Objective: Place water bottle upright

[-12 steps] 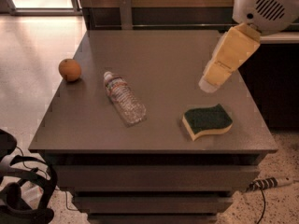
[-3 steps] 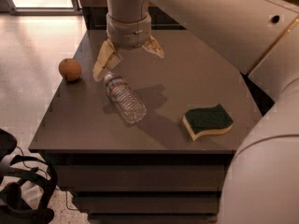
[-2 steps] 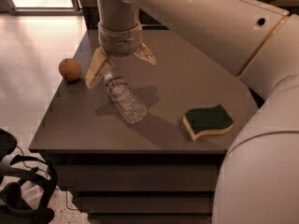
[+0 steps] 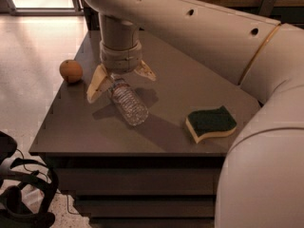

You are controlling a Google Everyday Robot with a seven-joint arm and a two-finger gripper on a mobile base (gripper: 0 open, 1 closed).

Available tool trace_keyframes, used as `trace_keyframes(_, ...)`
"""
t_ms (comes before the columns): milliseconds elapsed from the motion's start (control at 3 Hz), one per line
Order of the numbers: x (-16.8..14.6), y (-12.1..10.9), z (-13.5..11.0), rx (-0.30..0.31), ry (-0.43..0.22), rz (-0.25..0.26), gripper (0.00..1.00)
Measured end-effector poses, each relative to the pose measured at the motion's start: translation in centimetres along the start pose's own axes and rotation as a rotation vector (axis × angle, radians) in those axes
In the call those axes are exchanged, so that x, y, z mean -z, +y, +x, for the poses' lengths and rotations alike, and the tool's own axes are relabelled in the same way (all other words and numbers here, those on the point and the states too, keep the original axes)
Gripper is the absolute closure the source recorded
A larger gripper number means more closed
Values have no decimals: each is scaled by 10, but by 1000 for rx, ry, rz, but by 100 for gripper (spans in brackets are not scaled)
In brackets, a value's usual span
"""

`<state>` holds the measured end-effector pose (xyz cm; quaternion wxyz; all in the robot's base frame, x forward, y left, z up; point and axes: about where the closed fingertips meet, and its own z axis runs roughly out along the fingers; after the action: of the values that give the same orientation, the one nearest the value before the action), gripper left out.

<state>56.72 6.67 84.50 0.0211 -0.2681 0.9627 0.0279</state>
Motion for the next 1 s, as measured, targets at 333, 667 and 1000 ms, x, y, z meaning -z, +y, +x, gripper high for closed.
trace_keyframes(333, -12, -7, 0, -22, -2, -17, 0)
trace_keyframes(667, -23, -7, -5, -16, -5, -37, 19)
trace_keyframes(1000, -24, -6, -6, -15, -7, -37, 41)
